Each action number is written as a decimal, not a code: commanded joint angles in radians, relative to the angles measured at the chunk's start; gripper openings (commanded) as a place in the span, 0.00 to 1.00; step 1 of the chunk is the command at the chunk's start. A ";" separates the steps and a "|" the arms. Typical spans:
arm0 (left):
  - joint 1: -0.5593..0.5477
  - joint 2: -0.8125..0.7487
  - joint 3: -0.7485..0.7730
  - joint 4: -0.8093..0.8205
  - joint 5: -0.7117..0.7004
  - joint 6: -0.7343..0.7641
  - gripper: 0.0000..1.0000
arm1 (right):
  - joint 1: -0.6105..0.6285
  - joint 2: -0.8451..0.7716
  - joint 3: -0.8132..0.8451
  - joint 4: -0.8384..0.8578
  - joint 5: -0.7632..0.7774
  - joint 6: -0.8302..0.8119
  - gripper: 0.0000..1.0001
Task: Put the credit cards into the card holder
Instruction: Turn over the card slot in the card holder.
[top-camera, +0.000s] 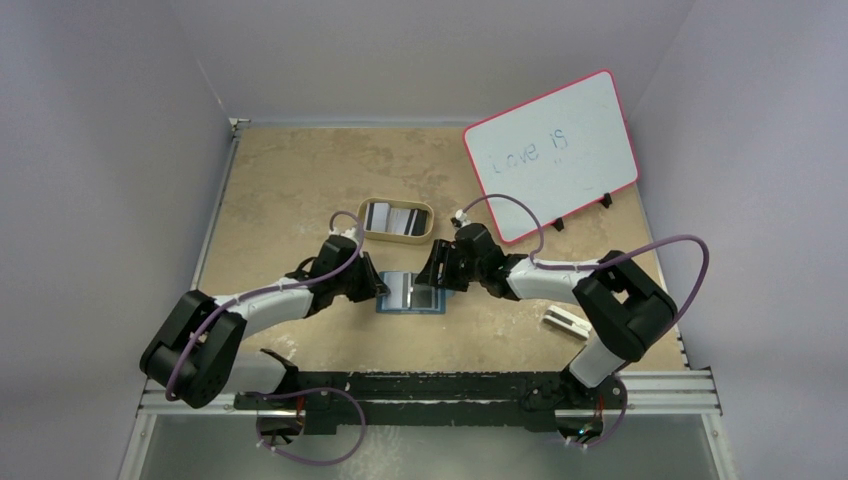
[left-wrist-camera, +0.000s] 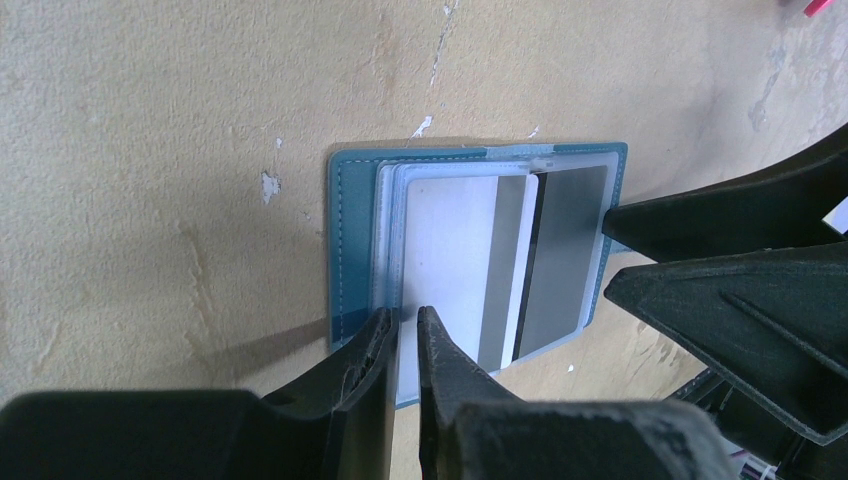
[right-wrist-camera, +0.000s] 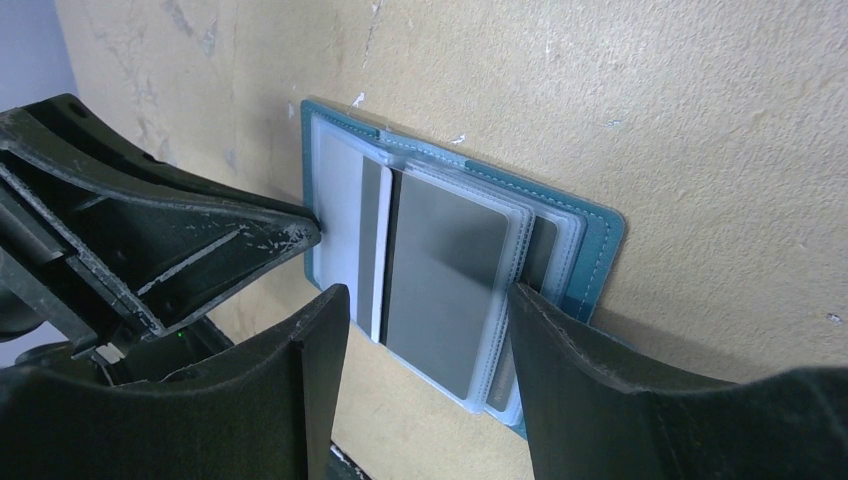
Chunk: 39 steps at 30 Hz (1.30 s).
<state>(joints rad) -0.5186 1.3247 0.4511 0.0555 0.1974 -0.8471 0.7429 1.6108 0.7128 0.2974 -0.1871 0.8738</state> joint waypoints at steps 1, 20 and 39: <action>-0.009 -0.008 -0.006 0.067 0.011 -0.009 0.11 | 0.004 -0.015 -0.013 0.111 -0.093 0.032 0.61; -0.017 -0.026 0.002 0.065 0.007 -0.024 0.10 | 0.005 -0.055 -0.021 0.294 -0.204 0.037 0.58; -0.018 -0.072 0.038 -0.038 -0.058 -0.003 0.12 | 0.006 -0.067 0.035 0.010 0.024 -0.043 0.36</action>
<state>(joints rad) -0.5316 1.2842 0.4477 0.0418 0.1741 -0.8562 0.7460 1.5909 0.6918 0.3824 -0.2611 0.8700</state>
